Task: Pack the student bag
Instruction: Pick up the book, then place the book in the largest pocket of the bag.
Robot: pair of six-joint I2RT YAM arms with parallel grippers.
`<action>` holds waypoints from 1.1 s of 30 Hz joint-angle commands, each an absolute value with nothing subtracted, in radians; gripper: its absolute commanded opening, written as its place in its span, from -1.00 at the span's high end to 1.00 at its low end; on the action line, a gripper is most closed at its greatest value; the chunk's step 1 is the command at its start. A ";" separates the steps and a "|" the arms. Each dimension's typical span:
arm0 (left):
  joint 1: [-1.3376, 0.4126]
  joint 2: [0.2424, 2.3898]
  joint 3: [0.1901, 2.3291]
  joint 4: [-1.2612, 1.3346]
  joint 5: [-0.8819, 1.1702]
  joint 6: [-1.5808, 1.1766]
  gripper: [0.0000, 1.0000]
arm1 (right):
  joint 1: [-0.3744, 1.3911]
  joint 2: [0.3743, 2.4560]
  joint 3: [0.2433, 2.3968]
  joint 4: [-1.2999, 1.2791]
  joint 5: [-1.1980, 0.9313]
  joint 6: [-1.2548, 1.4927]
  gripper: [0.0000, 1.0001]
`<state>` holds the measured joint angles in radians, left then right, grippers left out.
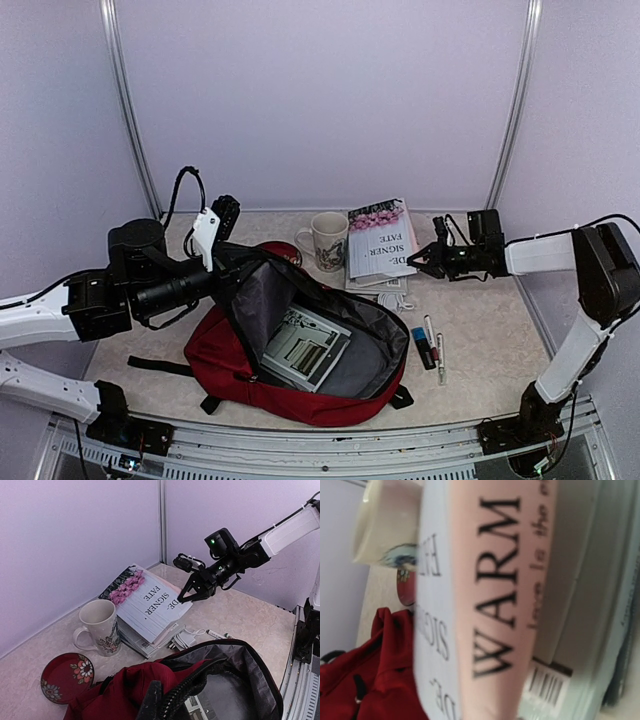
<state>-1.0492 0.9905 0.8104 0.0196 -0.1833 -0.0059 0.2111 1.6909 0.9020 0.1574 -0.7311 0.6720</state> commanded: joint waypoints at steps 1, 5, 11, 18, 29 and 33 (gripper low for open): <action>-1.043 0.975 0.834 0.042 -0.194 0.005 1.00 | 0.208 1.550 0.926 -0.017 -0.658 0.550 0.85; -1.043 0.989 0.837 0.046 -0.207 0.000 1.00 | 0.208 1.407 0.962 -0.155 -0.632 0.489 0.94; -1.042 1.004 0.843 0.063 -0.224 -0.006 1.00 | 0.208 1.223 1.025 -0.414 -0.624 0.382 1.00; -1.040 1.007 0.853 0.070 -0.335 -0.047 1.00 | 0.239 1.069 1.105 -0.797 -0.707 0.231 1.00; -1.027 1.089 0.906 0.094 -0.379 -0.103 1.00 | 0.398 0.814 0.837 -0.872 -0.795 0.394 1.00; -1.026 1.115 0.943 0.073 -0.399 -0.110 1.00 | 0.499 0.770 0.790 -0.815 -0.860 0.479 1.00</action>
